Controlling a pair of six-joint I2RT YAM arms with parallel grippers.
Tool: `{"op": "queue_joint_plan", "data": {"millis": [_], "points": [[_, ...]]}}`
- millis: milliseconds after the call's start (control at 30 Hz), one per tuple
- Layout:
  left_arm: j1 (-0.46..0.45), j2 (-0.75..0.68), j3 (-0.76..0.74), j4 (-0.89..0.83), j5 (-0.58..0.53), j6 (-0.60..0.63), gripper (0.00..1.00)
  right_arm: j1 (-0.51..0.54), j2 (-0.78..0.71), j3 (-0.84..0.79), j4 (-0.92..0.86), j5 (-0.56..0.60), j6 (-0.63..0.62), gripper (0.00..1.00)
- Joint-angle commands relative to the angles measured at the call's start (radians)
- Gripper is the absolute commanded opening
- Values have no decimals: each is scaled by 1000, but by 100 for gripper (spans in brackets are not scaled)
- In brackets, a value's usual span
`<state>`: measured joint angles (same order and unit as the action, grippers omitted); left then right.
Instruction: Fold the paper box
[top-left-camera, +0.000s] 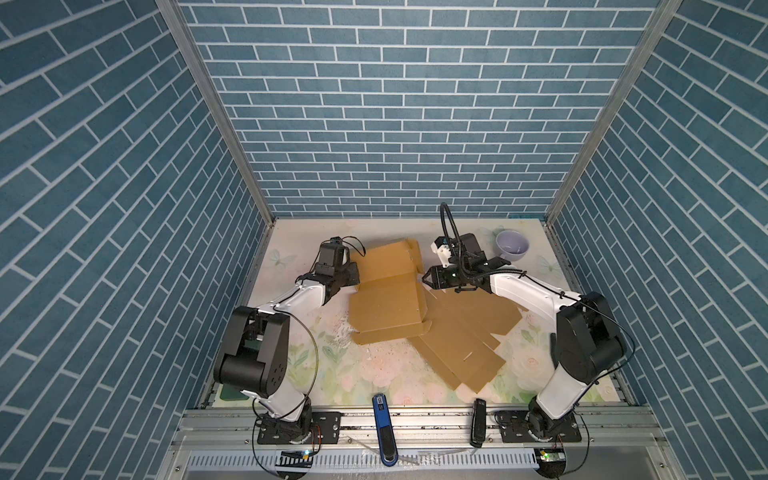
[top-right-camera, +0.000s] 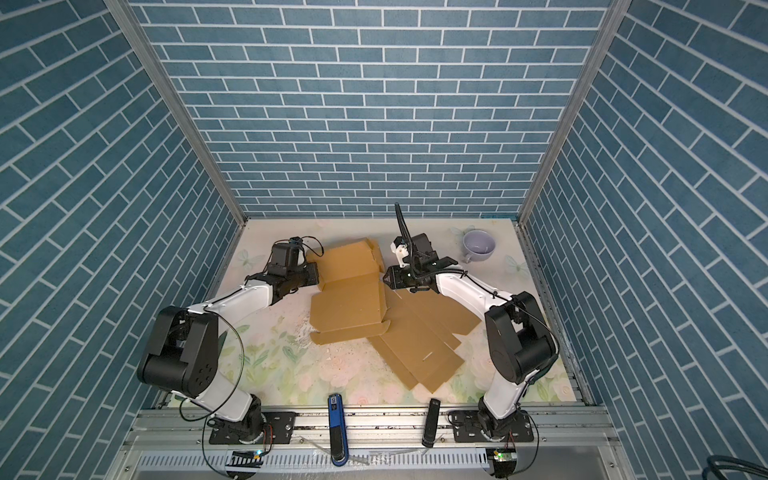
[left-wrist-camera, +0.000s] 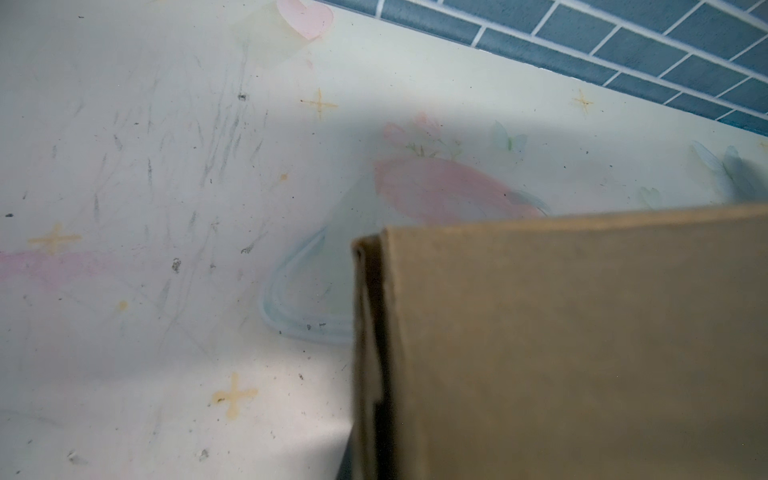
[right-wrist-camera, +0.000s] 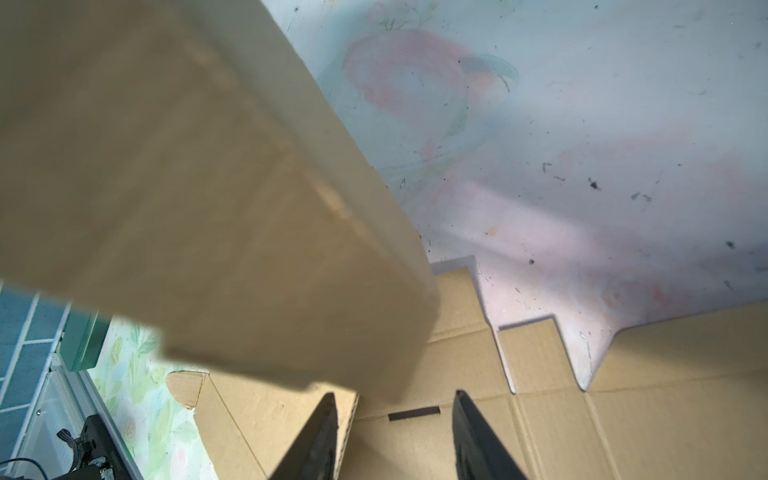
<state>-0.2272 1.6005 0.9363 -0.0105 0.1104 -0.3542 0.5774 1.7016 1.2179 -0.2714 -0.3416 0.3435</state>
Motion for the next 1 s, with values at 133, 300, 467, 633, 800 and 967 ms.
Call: {"op": "queue_joint_plan", "data": {"millis": [133,300,467,633,800,967], "points": [[10,-35,-18,34,14,4,2,18,-33,-46,-20,12,27,47],[10,-38,-20,35,13,1,1,33,-6,-46,-17,-3,29,47],[12,-39,-17,40,15,-1,1,35,13,-71,-6,1,34,47],[17,-42,-17,40,16,-1,1,36,19,-110,8,9,44,46],[19,-42,-22,45,15,-2,1,36,15,-139,10,23,48,45],[19,-45,-24,46,16,-2,1,33,22,-160,18,40,49,44]]}}
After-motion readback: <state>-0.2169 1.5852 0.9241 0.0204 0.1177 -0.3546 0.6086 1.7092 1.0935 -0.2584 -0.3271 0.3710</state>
